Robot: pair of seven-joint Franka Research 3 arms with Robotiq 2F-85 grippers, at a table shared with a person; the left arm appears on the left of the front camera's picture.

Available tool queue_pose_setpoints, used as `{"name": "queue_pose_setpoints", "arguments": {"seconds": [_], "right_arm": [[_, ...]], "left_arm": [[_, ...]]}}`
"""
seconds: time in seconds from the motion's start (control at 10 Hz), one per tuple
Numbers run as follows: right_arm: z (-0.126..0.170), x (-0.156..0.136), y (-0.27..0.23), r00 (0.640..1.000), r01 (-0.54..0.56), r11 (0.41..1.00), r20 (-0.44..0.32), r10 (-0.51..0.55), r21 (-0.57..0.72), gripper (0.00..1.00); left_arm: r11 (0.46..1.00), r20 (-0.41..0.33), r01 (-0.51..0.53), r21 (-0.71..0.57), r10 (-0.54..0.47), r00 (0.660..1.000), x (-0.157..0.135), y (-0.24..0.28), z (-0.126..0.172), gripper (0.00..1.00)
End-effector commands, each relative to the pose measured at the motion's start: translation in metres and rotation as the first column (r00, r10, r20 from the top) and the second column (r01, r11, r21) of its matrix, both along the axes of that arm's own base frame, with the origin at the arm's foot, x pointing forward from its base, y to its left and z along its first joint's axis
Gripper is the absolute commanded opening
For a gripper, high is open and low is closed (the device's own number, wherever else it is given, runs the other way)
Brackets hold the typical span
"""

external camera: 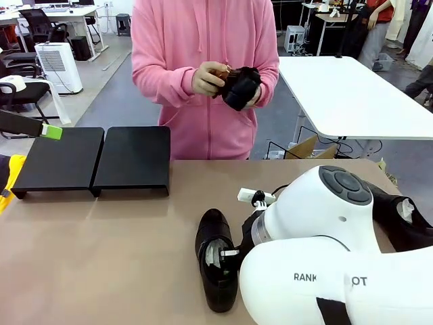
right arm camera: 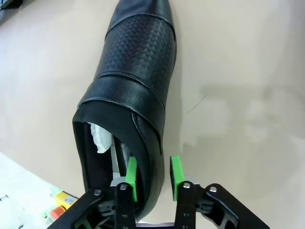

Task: Organize the shoes by placing them on the stand.
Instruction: Pick up one Shoe and place it in the middle of the table, then place the Shoe from the middle of the table onto the Shoes Stand.

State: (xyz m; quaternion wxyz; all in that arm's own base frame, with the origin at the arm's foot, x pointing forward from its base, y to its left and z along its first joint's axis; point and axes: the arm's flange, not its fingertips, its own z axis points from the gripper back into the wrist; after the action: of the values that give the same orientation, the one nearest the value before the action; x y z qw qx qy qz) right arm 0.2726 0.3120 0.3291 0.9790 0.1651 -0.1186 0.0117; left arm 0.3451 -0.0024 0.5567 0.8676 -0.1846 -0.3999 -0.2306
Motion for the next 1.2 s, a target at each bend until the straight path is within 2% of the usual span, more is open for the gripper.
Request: {"name": "queue_pose_setpoints", "arguments": {"seconds": [0.0, 0.1, 0.2, 0.3, 0.4, 1.1], "right_arm": [[0.008, -0.016, -0.026, 0.999, 0.028, 0.999, 0.016, -0.029, 0.038, 0.79], [0.014, -0.016, -0.029, 0.999, 0.032, 0.998, 0.011, -0.033, 0.057, 0.97], [0.024, -0.018, -0.034, 0.999, 0.033, 0.997, 0.018, -0.035, 0.075, 1.0], [0.039, -0.022, -0.042, 1.0, 0.004, 0.991, 0.012, -0.005, 0.131, 1.0], [0.016, 0.002, -0.005, 0.999, 0.046, 0.998, 0.016, -0.047, 0.041, 1.0], [0.016, 0.002, -0.005, 0.999, 0.046, 0.998, 0.016, -0.047, 0.041, 1.0]], "left_arm": [[1.0, 0.006, 0.011, -0.001, -0.011, 1.0, 0.0, 0.002, 0.0, 1.0], [1.0, 0.006, 0.011, -0.001, -0.011, 1.0, 0.0, 0.002, 0.0, 1.0], [1.0, 0.006, 0.011, -0.001, -0.011, 1.0, 0.0, 0.002, 0.0, 1.0], [1.0, 0.006, 0.011, -0.001, -0.011, 1.0, 0.0, 0.002, 0.0, 1.0], [1.0, 0.006, 0.011, -0.001, -0.011, 1.0, 0.0, 0.002, 0.0, 1.0], [1.0, 0.006, 0.011, -0.001, -0.011, 1.0, 0.0, 0.002, 0.0, 1.0]]}}
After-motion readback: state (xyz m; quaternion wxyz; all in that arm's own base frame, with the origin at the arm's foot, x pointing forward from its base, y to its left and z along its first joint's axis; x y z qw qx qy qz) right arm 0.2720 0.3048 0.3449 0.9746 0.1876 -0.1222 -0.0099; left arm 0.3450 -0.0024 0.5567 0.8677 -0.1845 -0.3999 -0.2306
